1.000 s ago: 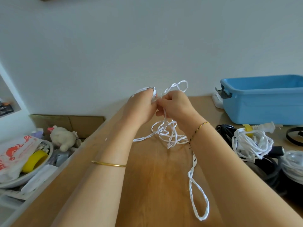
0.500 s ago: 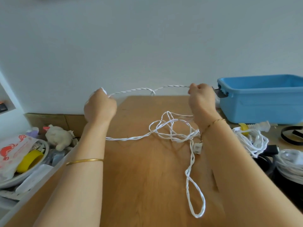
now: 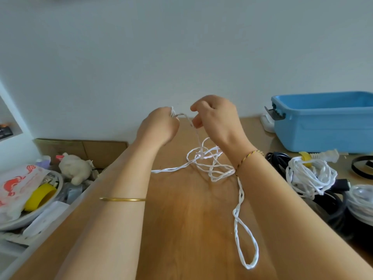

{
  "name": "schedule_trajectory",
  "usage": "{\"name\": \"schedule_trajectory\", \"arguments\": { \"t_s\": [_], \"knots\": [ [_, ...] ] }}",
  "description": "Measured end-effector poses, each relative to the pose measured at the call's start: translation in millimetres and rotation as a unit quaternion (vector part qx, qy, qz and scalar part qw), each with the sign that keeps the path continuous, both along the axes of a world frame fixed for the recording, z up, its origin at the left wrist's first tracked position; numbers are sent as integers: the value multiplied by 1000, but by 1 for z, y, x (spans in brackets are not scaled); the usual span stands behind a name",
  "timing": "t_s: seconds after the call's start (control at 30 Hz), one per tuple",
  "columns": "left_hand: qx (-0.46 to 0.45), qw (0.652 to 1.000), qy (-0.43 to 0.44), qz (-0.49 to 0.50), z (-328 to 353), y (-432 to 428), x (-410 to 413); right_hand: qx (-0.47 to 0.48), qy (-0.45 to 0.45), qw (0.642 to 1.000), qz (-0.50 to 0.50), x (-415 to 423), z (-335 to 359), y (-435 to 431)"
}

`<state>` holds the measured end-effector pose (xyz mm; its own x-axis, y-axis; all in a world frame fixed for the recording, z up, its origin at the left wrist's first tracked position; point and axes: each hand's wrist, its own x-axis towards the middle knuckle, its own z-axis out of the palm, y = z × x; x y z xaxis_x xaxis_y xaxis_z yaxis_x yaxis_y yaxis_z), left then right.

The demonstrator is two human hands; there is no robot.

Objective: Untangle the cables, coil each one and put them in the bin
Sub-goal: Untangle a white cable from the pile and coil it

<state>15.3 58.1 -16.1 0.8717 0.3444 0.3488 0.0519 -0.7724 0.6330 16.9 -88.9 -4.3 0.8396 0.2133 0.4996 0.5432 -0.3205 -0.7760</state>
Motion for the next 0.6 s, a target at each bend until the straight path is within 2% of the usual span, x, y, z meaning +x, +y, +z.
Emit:
{"name": "schedule_trajectory", "arguments": {
  "t_s": [0.03,0.1,0.17,0.23,0.3,0.43,0.5,0.53,0.6],
  "knots": [
    [17,1000,-5,2,1,-2,-1,-8,35,999,33,-3,3,0],
    [49,999,-15,-1,3,-5,-4,-98,72,990,75,-4,1,-1],
    [59,998,-16,-18,5,-6,-7,-105,80,986,97,-1,-1,-4],
    [-14,997,6,-80,7,-10,-14,-26,77,993,91,5,0,-10],
    [-115,981,53,-149,11,-14,-22,58,82,991,91,9,4,-18],
    [-250,913,154,-283,16,-20,-33,138,140,972,131,15,4,-33],
    [-339,850,199,-350,15,-14,-32,149,182,958,162,18,-2,-34],
    [-401,793,224,-400,15,-10,-30,158,204,950,177,18,-4,-34],
    [-535,626,263,-503,14,0,-27,188,247,928,205,19,-6,-31]
  ]
}}
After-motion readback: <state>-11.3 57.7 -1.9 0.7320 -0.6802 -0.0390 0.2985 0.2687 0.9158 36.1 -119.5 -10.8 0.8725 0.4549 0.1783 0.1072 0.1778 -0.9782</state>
